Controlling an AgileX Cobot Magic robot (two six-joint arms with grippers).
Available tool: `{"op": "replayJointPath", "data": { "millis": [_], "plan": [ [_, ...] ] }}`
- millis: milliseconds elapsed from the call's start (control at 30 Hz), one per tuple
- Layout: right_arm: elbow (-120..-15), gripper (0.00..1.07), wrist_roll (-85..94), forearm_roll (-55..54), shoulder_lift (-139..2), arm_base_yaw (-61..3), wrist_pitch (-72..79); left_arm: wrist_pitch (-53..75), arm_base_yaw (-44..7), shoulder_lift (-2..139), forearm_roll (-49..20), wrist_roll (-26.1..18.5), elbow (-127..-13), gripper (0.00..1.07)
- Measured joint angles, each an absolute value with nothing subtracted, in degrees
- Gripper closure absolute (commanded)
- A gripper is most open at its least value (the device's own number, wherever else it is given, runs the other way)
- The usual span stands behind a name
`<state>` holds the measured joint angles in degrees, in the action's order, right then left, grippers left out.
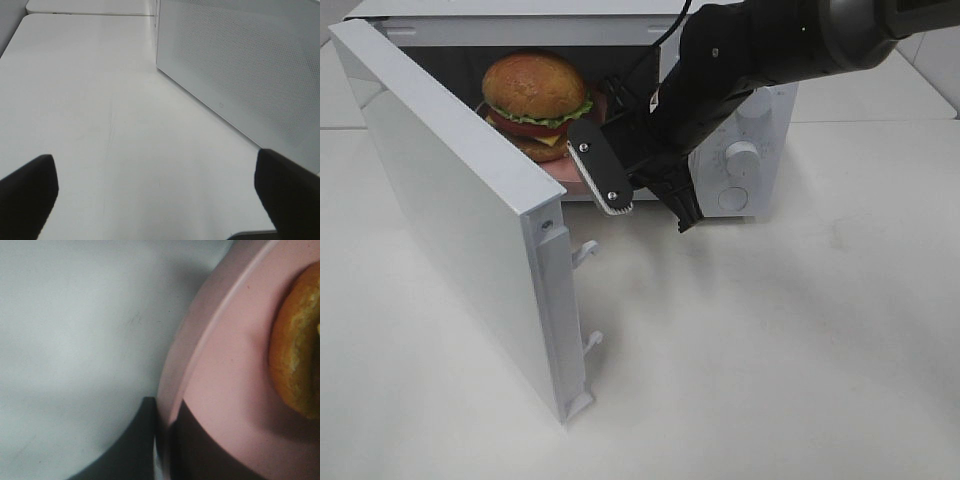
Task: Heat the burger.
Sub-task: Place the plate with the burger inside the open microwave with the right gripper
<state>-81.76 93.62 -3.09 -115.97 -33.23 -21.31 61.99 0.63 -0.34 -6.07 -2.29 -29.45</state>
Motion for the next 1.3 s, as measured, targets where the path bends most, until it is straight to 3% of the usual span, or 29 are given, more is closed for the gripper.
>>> {"op": "replayJointPath", "data": {
  "millis": [1300],
  "plan": [
    [-106.0, 1.06, 80.8, 1.9, -133.4, -32.5, -27.3, 62.0, 0.6, -0.3, -6.1, -2.3, -29.5, 0.06]
  ]
}}
